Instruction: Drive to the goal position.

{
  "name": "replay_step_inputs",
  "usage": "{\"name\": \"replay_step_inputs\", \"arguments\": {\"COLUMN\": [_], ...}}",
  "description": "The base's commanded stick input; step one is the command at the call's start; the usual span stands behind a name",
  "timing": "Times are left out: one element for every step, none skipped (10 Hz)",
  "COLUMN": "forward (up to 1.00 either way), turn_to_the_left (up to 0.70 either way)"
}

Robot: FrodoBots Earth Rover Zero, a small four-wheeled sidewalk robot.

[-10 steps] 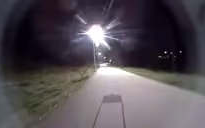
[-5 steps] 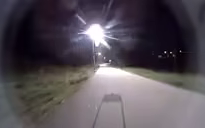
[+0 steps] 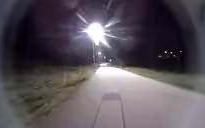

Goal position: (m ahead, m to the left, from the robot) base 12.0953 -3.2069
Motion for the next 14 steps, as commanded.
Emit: {"name": "replay_step_inputs", "arguments": {"forward": [0.70,0.70,0.70,0.70,0.70,0.70,0.70,0.70,0.70,0.70,0.70,0.70,0.70,0.70], "turn_to_the_left": [0.00,0.00,0.00,0.00,0.00,0.00,0.00,0.00,0.00,0.00,0.00,0.00,0.00,-0.05]}}
